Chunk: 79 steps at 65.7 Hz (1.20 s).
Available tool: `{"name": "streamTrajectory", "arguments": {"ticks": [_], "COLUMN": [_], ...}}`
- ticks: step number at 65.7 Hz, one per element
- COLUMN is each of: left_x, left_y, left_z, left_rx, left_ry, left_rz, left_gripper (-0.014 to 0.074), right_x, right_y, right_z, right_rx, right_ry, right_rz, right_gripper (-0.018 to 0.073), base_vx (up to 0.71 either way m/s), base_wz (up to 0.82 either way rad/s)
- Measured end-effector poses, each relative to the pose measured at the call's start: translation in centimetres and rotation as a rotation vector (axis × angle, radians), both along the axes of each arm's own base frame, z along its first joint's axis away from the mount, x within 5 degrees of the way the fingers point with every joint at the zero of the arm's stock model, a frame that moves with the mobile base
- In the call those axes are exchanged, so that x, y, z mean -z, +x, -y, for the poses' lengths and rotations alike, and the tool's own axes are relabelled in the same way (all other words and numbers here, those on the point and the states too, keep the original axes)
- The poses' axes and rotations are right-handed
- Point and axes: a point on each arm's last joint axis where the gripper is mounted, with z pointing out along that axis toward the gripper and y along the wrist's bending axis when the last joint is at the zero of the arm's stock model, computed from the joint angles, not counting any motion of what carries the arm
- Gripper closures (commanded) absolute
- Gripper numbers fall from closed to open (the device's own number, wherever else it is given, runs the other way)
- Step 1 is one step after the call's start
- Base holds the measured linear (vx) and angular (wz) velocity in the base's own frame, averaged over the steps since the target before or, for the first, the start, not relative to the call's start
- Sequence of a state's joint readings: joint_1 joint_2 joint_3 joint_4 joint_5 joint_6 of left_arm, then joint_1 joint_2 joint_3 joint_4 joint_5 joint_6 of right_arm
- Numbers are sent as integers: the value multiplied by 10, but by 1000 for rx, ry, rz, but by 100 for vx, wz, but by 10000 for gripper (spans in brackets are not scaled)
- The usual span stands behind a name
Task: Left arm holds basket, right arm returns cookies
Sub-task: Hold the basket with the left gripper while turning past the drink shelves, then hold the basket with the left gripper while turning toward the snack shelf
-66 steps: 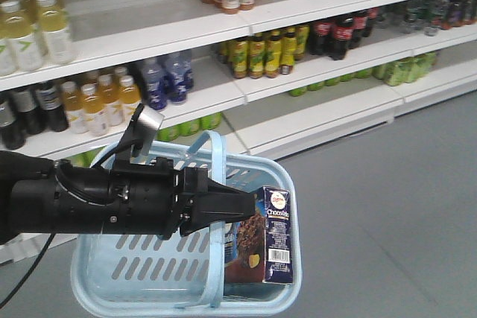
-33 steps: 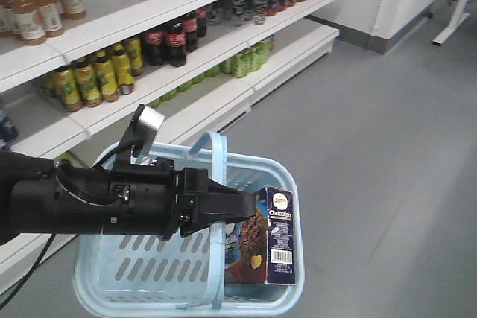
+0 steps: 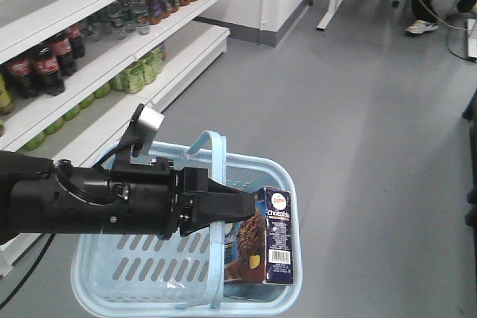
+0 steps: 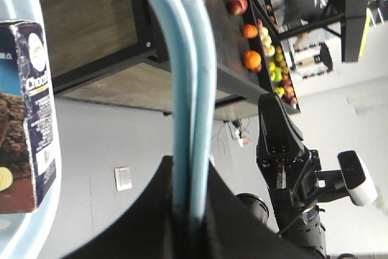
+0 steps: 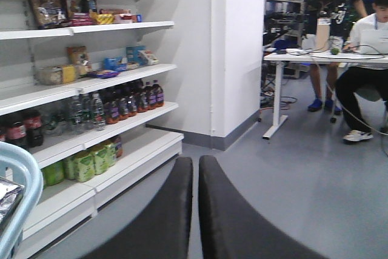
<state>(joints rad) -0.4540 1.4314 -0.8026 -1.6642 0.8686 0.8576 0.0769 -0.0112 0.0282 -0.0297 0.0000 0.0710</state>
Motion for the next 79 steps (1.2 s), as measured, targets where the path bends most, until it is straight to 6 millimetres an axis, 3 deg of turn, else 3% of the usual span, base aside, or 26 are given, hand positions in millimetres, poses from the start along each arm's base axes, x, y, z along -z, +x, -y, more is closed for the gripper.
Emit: {"name": "streamTrajectory", "arguments": {"ticks": [36,79], "left_x": [0,0], "left_y": [0,-1], "left_z": [0,0], "left_rx": [1,7], "left_ry": [0,-3], "left_rz": [0,0], "left_gripper": [599,599], "right_x": [0,0], "right_y": [0,0], "right_z": [0,0], "right_rx": [0,0], "right_ry": [0,0], "right_rz": [0,0], "right_gripper": [568,568], "base_vx": [13,25], "base_wz": [-44,-5]}}
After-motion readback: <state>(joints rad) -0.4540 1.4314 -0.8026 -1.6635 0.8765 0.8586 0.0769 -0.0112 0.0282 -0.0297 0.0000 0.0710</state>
